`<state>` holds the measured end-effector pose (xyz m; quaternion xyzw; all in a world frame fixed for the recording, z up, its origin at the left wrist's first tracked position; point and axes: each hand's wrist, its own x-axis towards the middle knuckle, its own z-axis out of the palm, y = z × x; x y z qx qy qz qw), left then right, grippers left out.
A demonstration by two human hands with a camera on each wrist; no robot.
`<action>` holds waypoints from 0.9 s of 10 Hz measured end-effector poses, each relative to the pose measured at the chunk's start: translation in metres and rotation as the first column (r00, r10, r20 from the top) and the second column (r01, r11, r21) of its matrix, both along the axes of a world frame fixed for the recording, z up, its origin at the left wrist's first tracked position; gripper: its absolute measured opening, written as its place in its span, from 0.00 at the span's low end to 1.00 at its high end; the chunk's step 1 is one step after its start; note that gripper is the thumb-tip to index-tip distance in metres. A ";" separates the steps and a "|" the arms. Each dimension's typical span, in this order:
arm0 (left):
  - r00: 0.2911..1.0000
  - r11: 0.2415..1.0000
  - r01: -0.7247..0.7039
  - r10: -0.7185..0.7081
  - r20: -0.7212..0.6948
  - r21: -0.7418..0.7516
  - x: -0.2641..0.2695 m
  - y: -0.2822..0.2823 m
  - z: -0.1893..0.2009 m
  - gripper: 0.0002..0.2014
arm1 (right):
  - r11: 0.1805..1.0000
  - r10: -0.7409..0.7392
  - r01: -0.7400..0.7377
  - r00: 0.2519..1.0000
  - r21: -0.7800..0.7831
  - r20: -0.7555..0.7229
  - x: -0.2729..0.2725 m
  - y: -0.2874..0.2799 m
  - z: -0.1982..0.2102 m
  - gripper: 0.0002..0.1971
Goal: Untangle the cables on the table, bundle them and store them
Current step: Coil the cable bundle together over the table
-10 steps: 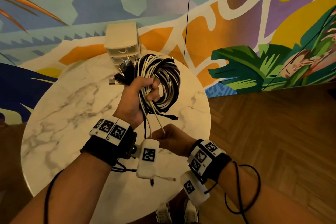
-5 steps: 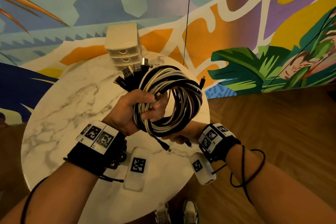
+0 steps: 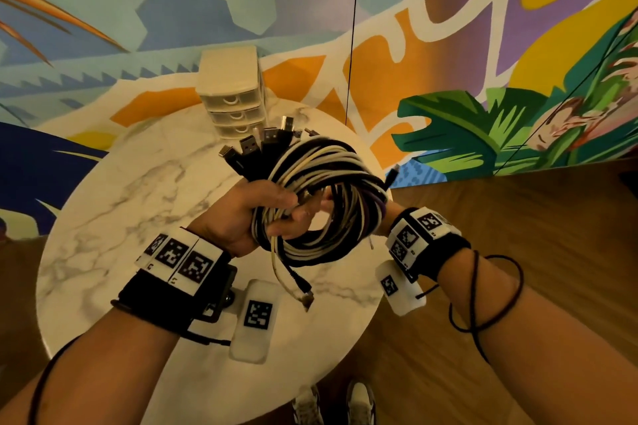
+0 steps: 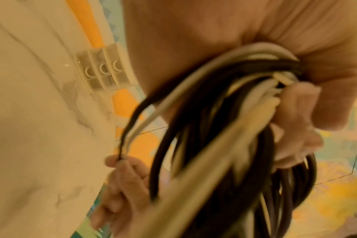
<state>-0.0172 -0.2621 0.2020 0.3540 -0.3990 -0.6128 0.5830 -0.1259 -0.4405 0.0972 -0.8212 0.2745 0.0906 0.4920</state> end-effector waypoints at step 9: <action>0.703 0.757 -0.635 0.483 0.522 0.154 0.002 -0.020 -0.056 0.13 | 0.856 -0.300 0.250 0.953 0.452 0.041 0.003 0.044 0.062 0.26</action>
